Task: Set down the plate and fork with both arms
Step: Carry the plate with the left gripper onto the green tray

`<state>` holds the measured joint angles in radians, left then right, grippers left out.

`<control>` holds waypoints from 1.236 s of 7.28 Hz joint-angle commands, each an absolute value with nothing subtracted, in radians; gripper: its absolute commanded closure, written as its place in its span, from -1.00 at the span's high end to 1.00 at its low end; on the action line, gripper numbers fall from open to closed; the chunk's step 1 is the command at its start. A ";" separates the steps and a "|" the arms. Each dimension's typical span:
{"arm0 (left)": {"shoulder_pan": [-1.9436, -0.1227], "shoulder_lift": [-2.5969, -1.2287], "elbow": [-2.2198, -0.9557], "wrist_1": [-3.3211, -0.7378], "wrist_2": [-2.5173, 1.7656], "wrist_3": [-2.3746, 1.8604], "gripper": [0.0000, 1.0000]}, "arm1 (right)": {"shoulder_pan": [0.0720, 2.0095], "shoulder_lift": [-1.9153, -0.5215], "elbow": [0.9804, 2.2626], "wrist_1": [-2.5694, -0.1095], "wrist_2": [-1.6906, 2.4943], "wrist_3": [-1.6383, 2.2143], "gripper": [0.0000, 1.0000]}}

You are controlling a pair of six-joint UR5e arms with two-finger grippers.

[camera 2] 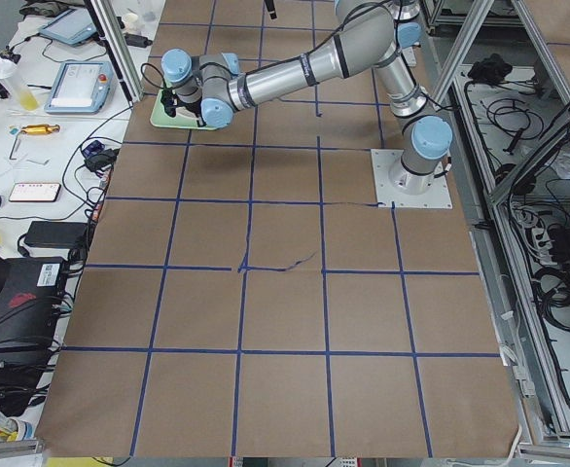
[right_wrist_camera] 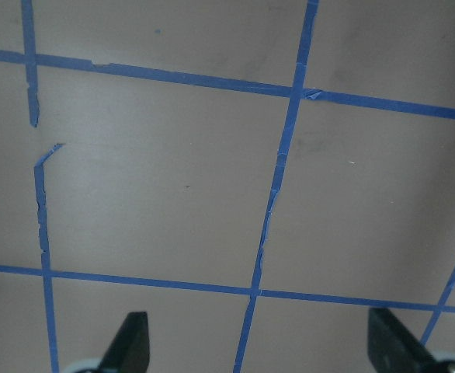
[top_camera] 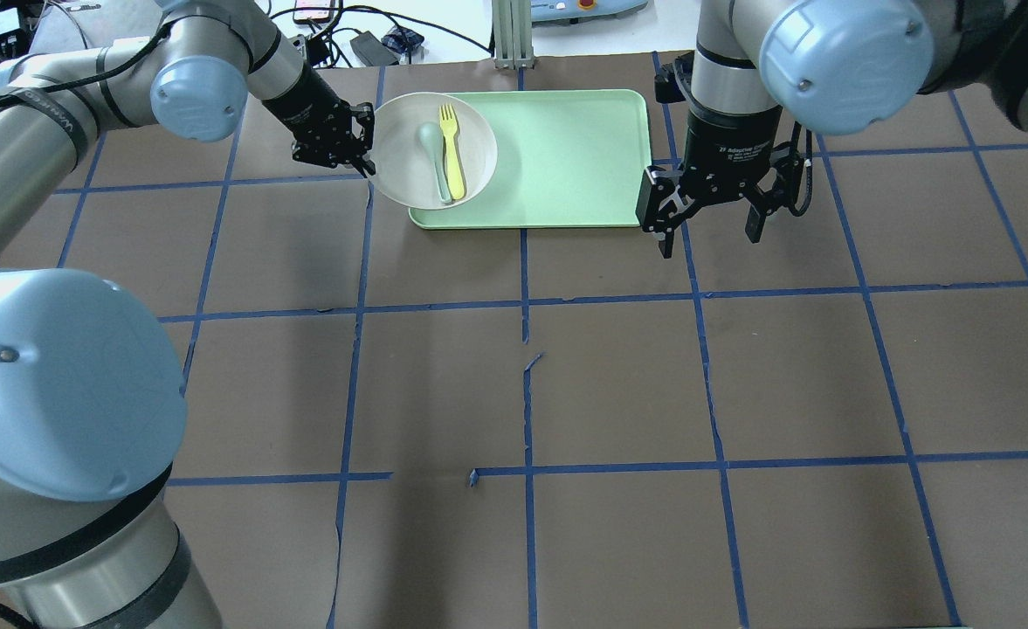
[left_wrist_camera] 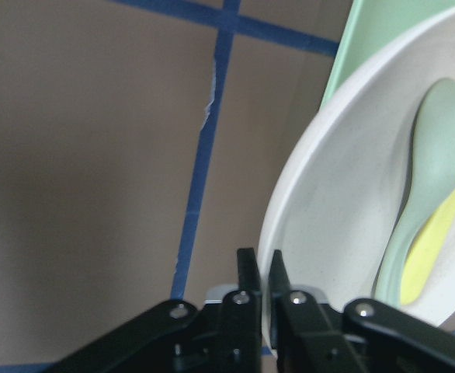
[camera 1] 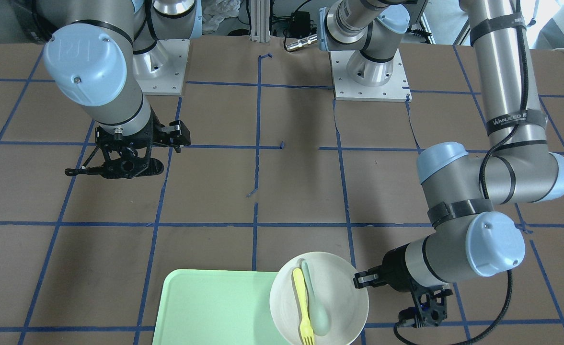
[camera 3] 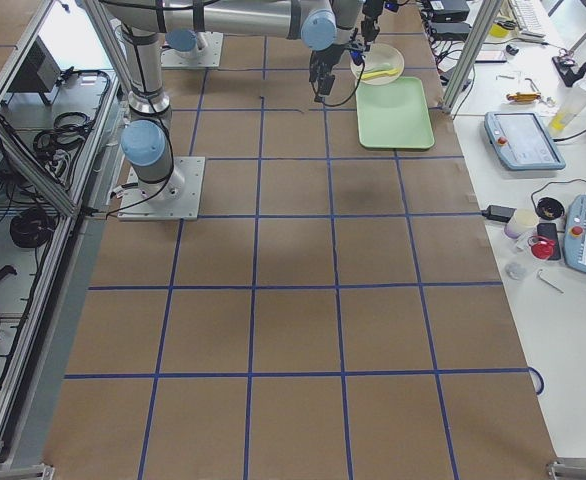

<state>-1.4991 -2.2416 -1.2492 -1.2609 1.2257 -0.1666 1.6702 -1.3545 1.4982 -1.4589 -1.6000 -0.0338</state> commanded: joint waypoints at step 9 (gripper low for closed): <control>-1.611 -2.441 -1.114 -1.178 1.133 -0.132 -1.00 | 1.674 -1.353 1.506 -1.468 -1.571 -0.029 1.00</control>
